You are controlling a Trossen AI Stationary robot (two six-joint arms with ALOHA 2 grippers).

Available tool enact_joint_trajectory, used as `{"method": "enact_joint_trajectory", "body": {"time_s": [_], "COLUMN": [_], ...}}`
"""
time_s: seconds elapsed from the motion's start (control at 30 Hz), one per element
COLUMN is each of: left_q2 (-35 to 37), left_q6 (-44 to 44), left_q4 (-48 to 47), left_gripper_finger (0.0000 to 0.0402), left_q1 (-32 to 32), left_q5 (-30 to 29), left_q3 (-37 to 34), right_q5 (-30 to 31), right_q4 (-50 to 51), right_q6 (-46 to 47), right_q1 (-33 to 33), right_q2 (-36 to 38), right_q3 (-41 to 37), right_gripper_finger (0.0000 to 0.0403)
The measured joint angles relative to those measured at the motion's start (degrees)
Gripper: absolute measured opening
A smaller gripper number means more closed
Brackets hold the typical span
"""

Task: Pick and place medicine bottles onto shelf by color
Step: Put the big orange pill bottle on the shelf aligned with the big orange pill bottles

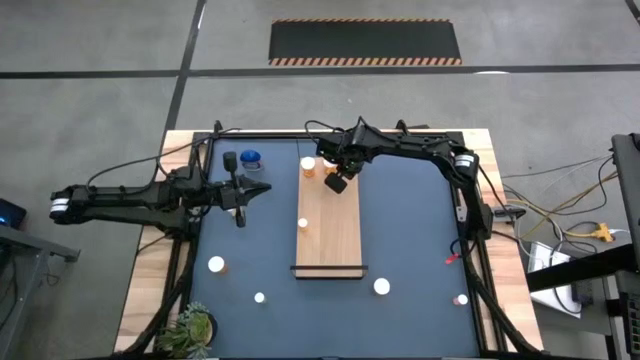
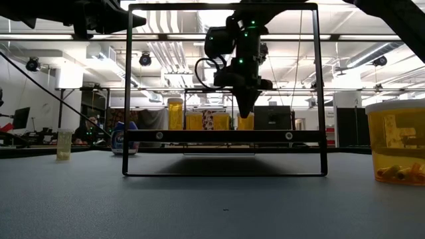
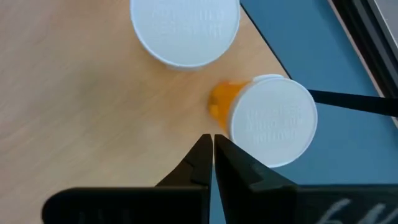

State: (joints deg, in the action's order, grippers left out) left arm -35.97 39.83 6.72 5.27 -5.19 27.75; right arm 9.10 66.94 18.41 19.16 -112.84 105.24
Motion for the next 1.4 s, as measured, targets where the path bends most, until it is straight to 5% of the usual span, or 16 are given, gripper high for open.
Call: {"method": "enact_joint_trajectory", "body": {"time_s": [0.77,1.4], "left_q2": [0.0,0.0], "left_q6": [0.0,-0.06], "left_q4": [0.02,0.2], "left_gripper_finger": [0.0,0.0], "left_q1": [-0.01,-0.01], "left_q5": [0.0,0.0], "left_q3": [0.0,0.0], "right_q5": [0.1,7.48], "right_q4": [-0.01,-10.21], "right_q6": [-1.07,-6.29], "right_q1": [-0.63,-15.54], "right_q2": [0.22,8.63], "right_q3": [0.36,-4.24], "right_gripper_finger": [0.0009,0.0009]}}
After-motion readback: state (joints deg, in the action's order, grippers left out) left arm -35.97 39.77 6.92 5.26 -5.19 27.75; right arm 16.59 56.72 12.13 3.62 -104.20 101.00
